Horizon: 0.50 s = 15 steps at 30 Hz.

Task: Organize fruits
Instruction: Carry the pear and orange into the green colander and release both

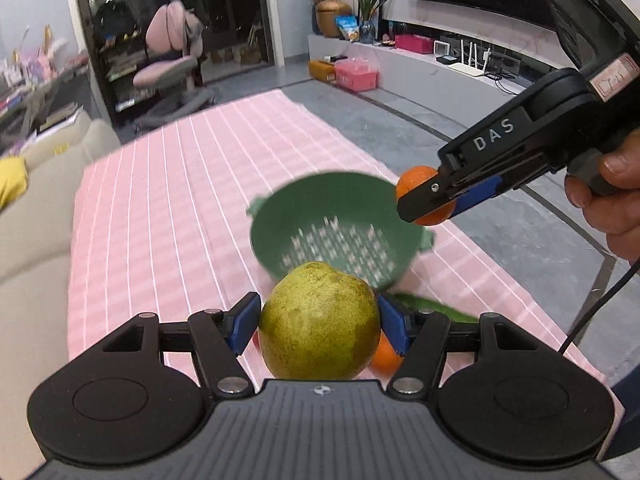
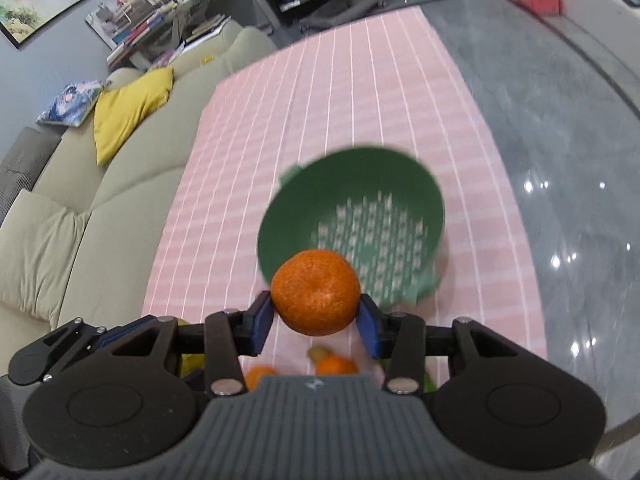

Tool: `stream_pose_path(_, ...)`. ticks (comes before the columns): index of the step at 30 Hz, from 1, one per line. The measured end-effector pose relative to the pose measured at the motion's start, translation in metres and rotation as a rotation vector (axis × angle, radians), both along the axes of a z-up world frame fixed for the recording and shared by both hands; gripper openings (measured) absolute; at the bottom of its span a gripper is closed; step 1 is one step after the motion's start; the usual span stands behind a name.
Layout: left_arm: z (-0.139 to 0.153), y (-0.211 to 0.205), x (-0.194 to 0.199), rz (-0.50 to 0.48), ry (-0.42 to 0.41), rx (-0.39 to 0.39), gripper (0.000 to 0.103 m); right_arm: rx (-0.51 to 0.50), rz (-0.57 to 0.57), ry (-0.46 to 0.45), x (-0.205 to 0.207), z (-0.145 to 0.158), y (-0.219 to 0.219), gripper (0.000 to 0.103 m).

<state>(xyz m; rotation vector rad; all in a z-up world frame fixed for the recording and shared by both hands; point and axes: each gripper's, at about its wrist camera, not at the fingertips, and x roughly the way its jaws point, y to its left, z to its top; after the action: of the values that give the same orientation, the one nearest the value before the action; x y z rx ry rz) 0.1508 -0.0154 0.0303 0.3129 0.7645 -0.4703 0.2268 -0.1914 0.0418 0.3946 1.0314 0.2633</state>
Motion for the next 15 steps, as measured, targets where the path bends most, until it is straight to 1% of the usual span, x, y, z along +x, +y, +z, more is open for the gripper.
stream_pose_path(4, -0.001, -0.011, 0.030, -0.031, -0.019, 0.017, 0.073, -0.008, 0.003, -0.010, 0.030, 0.001, -0.003, 0.042)
stream_pose_path(10, -0.016, -0.030, 0.069, -0.085, -0.022, 0.067, 0.073, -0.030, 0.005, -0.001, 0.067, -0.017, -0.007, 0.042)
stream_pose_path(13, -0.034, -0.039, 0.083, -0.113, -0.014, 0.117, 0.073, -0.036, 0.017, 0.003, 0.083, -0.033, -0.006, 0.042)
stream_pose_path(15, -0.048, -0.049, 0.088, -0.141, -0.013, 0.171, 0.073, -0.046, 0.039, 0.011, 0.091, -0.046, -0.003, 0.042)
